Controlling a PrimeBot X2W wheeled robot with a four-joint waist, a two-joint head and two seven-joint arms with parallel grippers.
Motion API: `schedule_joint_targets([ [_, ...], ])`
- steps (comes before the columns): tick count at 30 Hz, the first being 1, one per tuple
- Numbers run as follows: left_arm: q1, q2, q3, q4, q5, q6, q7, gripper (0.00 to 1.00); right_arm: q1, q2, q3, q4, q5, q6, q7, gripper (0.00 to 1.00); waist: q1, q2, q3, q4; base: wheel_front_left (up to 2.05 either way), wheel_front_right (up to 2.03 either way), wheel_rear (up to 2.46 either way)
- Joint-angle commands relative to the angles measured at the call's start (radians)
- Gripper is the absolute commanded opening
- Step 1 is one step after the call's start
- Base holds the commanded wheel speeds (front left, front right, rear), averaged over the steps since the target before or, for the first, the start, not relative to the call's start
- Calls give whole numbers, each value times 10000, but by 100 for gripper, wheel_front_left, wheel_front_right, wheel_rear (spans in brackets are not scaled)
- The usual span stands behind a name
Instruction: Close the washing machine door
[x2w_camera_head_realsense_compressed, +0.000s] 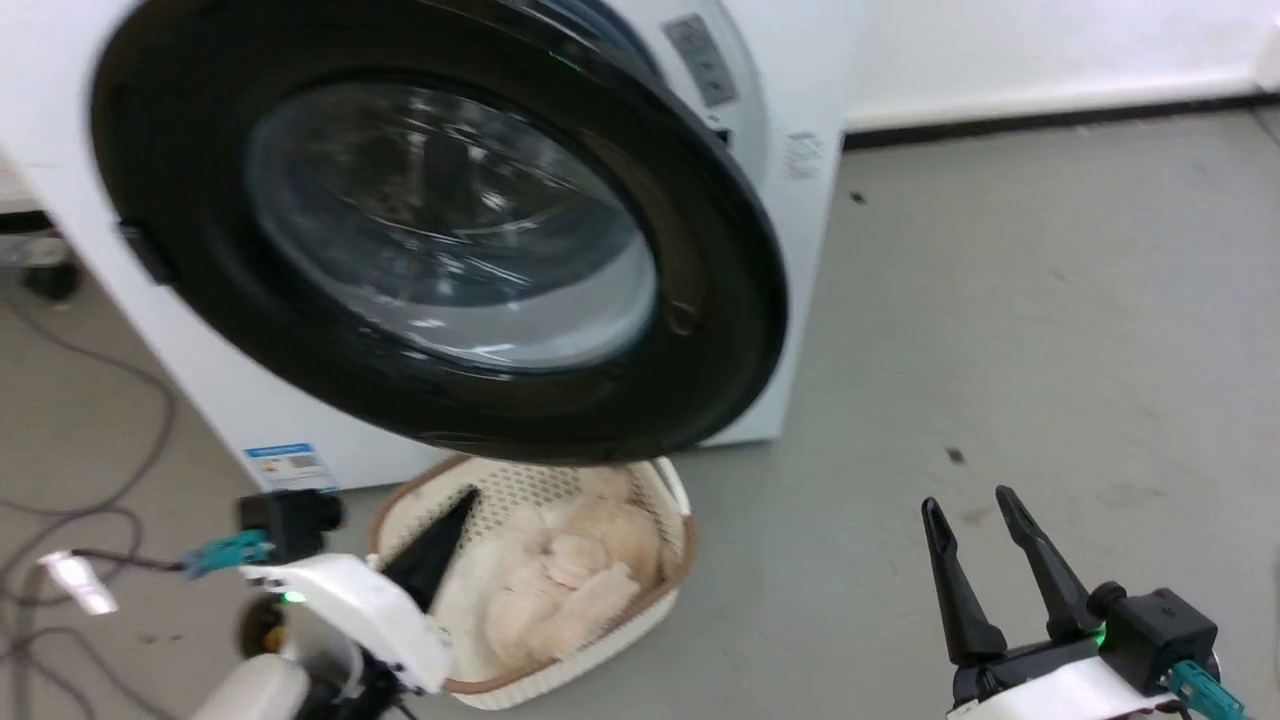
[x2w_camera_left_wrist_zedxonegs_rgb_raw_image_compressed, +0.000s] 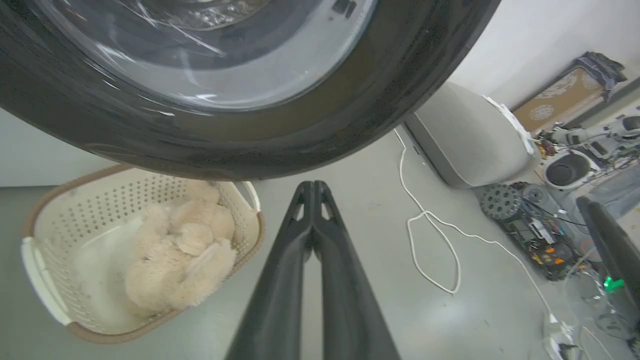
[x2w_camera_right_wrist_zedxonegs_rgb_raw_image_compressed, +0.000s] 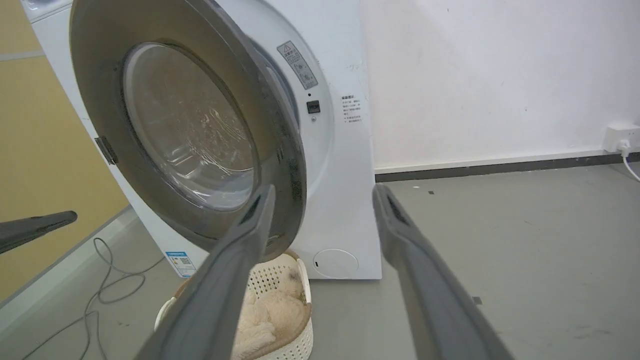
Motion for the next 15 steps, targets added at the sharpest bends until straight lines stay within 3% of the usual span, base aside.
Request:
schedule_joint_targets([
  [1, 132, 209, 102, -155, 544, 232, -598, 0, 160, -79, -4, -10, 31, 50, -40, 100, 0, 0, -433, 562, 0, 0, 0],
  [5, 394, 540, 511, -597, 1708, 1037, -2158, 0, 234, -158, 7, -61, 54, 50, -40, 100, 0, 0, -585, 988, 0, 0, 0],
  [9, 920, 518, 1318, -1222, 2611, 1711, -2784, 0, 262, -174, 34, -107, 46, 50, -40, 100, 0, 0, -646, 1294, 0, 0, 0],
  [15, 2290, -271, 2672, -2602, 4820, 1979, -2829, 0, 292, -206, 135, -137, 49, 50, -40, 100, 0, 0, -654, 1547, 0, 0, 0],
])
